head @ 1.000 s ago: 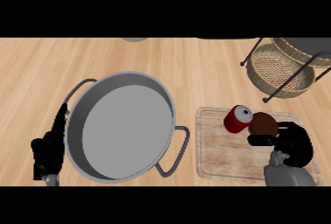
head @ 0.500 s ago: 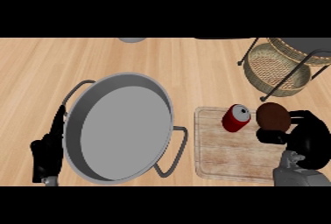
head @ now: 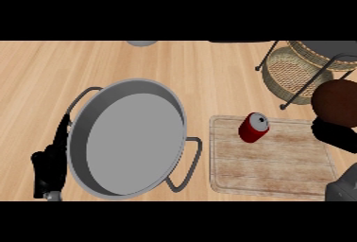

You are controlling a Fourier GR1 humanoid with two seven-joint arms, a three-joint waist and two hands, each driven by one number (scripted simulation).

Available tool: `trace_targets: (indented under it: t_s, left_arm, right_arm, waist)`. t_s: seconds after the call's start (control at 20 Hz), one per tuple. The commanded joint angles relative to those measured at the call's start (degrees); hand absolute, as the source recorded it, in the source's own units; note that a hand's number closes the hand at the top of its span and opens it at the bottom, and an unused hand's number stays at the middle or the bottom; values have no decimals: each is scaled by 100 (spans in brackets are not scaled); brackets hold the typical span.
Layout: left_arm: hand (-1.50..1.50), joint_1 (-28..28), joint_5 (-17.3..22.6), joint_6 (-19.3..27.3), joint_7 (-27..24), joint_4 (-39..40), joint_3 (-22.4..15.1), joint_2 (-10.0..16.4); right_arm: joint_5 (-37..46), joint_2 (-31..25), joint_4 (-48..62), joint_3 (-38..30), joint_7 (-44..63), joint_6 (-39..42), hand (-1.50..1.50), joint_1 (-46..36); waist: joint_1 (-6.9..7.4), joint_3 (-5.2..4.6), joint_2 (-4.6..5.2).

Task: Pick the cupcake from the cutting board and place it in the tiered basket

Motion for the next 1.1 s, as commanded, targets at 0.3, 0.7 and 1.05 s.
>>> trace_targets:
  t_s: [0.3, 0.7, 1.05]
  left_arm:
    - [0, 135, -44, -194, 125, 376, -439, -434]
    - [0, 66, -122, -238, -59, 444, -442, -499]
    - [0, -76, -260, -131, 61, 458, -500, -659]
  right_arm:
    - [429, -259, -42, -709, 580, 1904, 150, -1752]
    - [278, -676, 1314, -1850, 185, 1989, 150, -3157]
    - [-22, -1034, 2633, -2488, -530, 1470, 150, -3562]
  waist:
    - [37, -83, 95]
    - [109, -77, 124]
    - [130, -66, 144]
